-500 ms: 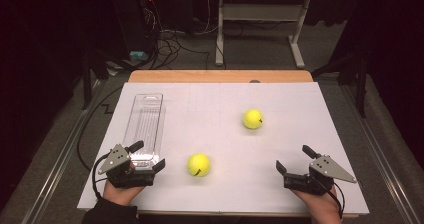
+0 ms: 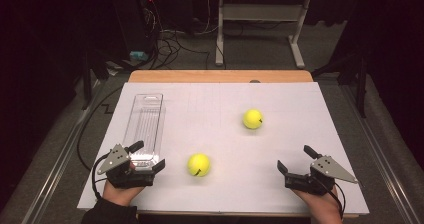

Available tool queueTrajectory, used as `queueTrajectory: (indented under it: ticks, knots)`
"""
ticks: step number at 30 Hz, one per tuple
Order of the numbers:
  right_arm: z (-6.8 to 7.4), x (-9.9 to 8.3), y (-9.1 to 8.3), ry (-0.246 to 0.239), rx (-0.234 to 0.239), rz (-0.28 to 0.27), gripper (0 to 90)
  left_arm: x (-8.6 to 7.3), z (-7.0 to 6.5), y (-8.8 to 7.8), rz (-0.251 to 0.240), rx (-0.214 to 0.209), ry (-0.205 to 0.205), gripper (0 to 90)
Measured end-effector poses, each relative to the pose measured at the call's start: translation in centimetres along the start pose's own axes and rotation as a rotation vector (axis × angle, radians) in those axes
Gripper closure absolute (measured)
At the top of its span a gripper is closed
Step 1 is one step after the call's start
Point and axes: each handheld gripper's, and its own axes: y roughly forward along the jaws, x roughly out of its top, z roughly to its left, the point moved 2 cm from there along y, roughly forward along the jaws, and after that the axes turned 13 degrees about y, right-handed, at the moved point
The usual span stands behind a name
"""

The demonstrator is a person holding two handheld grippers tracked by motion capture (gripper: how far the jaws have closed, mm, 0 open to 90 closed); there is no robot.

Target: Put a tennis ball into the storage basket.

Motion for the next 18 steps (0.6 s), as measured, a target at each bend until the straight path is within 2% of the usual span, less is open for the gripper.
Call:
queueTrajectory:
  ticks: [15,18]
  knots:
    - [0.2,-0.2,0.2,-0.003,0.011,0.012,0.0,1.0,-1.2,0.6,0.011,-0.037,0.031,1.7]
    - [0.2,-0.3,0.3,-0.004,0.014,0.017,0.0,1.2,-1.6,0.9,0.02,-0.049,0.047,1.7]
